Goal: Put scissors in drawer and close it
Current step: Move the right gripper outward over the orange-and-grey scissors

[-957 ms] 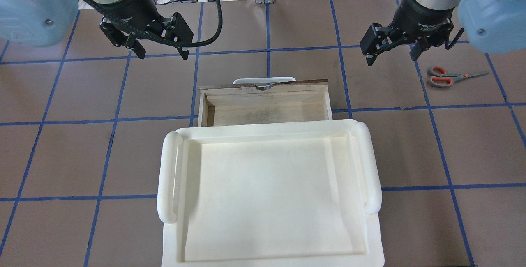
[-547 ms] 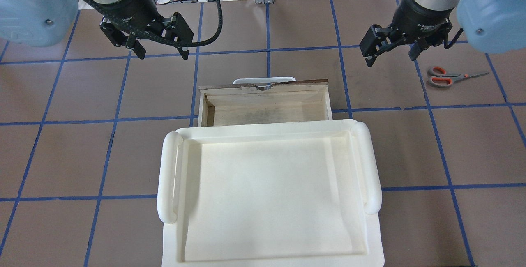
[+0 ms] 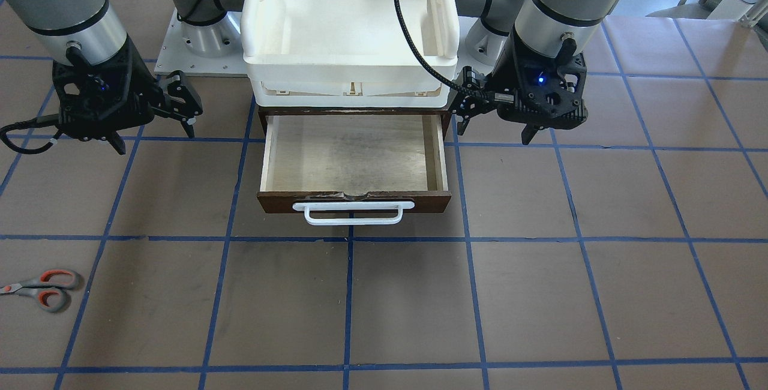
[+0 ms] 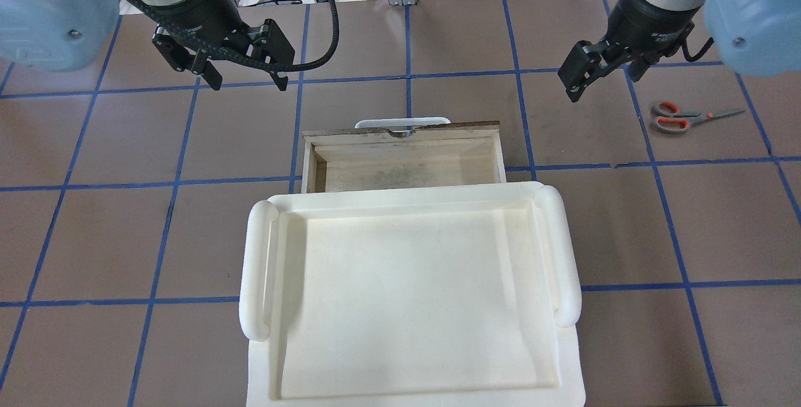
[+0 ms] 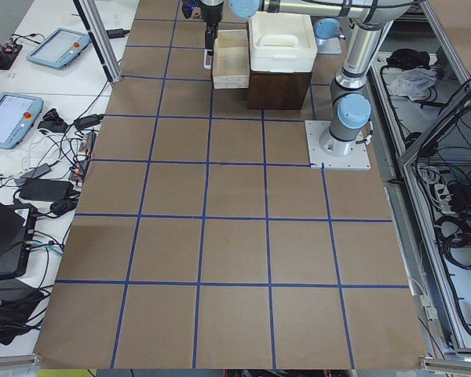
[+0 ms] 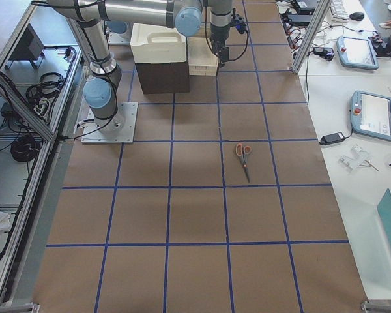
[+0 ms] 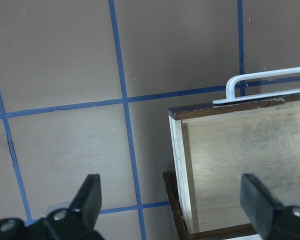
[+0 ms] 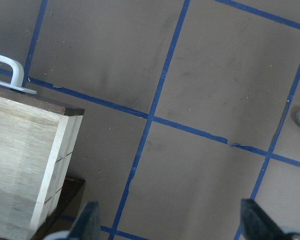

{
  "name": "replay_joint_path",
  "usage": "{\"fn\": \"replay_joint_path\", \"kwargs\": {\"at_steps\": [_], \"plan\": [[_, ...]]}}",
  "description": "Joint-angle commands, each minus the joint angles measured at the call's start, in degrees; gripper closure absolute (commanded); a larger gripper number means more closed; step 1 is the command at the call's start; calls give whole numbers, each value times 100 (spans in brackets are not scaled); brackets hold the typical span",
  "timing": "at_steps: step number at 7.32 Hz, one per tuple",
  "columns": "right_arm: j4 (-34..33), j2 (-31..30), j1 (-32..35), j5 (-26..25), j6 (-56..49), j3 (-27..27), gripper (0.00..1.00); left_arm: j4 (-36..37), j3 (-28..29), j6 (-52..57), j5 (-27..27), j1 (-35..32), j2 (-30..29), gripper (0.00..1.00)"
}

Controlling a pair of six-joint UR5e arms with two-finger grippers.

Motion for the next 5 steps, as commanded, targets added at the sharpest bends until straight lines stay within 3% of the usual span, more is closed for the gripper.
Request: {"fn": "replay_joint_path", "kwargs": {"at_steps": [1,5], "plan": [[2,10,-160,62,-313,-15,0,0,1,-3,0,0,0,0],[-6,115,-1117,1,-3551,3,0,0,1,5,0,0,0,0]]}}
